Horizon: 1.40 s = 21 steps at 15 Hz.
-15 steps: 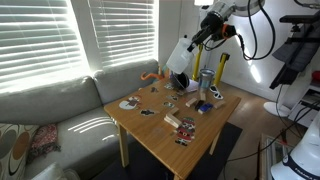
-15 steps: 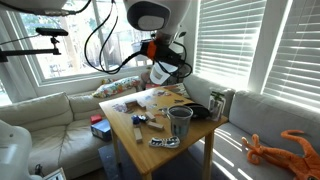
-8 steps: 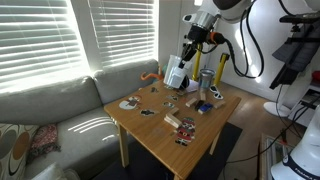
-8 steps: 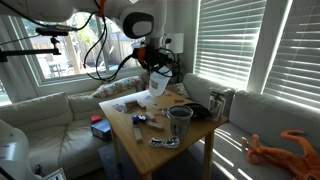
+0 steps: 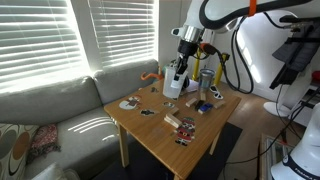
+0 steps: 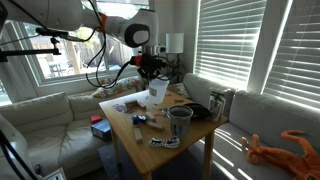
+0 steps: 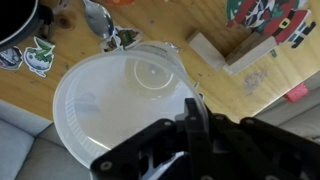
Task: Pour the contents in the container into the silver pot
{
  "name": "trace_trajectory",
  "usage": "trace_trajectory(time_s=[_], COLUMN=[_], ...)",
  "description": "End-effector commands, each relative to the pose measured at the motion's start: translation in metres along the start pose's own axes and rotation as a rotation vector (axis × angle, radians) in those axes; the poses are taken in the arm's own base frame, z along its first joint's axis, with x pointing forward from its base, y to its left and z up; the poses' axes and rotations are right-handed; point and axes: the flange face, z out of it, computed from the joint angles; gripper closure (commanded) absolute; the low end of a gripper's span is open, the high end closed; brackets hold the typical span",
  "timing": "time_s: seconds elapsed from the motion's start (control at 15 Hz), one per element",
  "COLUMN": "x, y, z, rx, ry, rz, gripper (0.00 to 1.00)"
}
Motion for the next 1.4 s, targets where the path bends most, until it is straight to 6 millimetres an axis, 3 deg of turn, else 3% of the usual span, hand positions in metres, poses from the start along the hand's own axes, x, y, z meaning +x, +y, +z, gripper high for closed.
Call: trace_trajectory(time_s=[0.0,0.2,0.27,0.47,0.67,1.0,1.13,1.33], x=[0.010,0.014,0.015,0.011,-0.006,-0.059,-0.092,-0.138], y=[-0.010,-0.019,-0.021,-0.019,-0.017,-0.005,0.000,0.015], z=[0.020,0.039,0.042,0.028,-0.009,-0.098,-0.129,-0.159], rx=[-0.063,-0.075,-0.076,-0.068,-0.086,-0.076,0.020,0.088], ry=[-0.023,-0.051,-0.057,-0.046,0.007,0.134,0.130,0.109], rz=[0.007,-0.011,-0.012,-0.002,0.012,0.069,0.151,0.311], gripper=[0.99,0.99,0.80,0.57,0.37,0.03,0.00,0.00])
